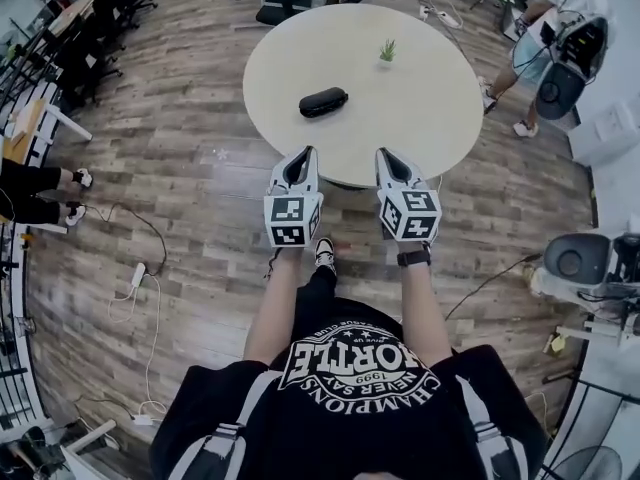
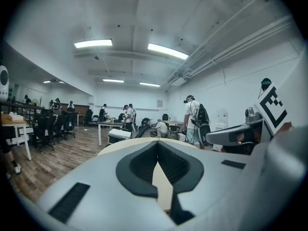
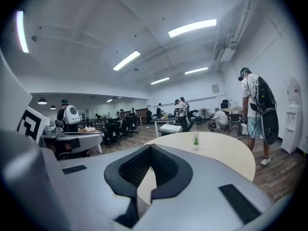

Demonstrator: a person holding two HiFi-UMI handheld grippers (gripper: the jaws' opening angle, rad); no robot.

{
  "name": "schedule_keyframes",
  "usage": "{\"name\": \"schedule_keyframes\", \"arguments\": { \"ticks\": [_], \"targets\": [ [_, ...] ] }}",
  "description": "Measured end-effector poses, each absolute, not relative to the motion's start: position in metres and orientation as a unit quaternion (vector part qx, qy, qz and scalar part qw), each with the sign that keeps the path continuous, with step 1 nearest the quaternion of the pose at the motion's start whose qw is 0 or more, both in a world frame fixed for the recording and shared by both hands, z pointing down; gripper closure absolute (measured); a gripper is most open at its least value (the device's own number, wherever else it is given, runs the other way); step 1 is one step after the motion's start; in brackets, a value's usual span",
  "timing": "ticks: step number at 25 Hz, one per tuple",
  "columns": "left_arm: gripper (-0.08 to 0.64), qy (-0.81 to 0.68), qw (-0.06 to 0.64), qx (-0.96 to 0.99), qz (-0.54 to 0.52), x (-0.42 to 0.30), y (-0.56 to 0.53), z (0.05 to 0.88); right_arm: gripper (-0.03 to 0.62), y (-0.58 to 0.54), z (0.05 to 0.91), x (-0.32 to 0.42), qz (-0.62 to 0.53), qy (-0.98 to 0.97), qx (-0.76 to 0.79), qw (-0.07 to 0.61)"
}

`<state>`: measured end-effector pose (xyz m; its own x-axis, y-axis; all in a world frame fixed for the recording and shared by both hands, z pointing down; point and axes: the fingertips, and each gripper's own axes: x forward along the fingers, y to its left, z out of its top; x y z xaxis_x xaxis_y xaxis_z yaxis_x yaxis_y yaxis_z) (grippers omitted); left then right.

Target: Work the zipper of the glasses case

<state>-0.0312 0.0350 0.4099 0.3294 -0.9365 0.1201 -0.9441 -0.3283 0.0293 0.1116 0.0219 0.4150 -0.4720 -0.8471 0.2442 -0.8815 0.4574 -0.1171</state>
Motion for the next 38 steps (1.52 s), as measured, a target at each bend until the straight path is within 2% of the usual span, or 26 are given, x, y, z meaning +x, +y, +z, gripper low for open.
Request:
{"name": "schedule_keyframes", "arguments": {
  "ticks": [5,20,28,38],
  "targets": [
    [0.541,-0.589,0.028,0.806,0.056,-0.056,-0.021,0.408,0.574,-0.030,0.414,0.086,0.109,-0.861,0.489,0.088],
    [0.541,-0.571,0.071,0.816,0.050,-0.088,-0.128,0.445,0.549,-0.144,0.453,0.026,0.066,-0.885,0.433,0.159],
    [0.541,-0.574,0.101,0.811,0.047,-0.102,-0.155,0.471,0.471,-0.182,0.484,0.015,0.019,-0.895,0.376,0.237],
    [0.541,-0.593,0.150,0.789,0.057,-0.113,-0.185,0.512,0.353,-0.218,0.557,-0.005,-0.104,-0.892,0.211,0.387]
  ]
}}
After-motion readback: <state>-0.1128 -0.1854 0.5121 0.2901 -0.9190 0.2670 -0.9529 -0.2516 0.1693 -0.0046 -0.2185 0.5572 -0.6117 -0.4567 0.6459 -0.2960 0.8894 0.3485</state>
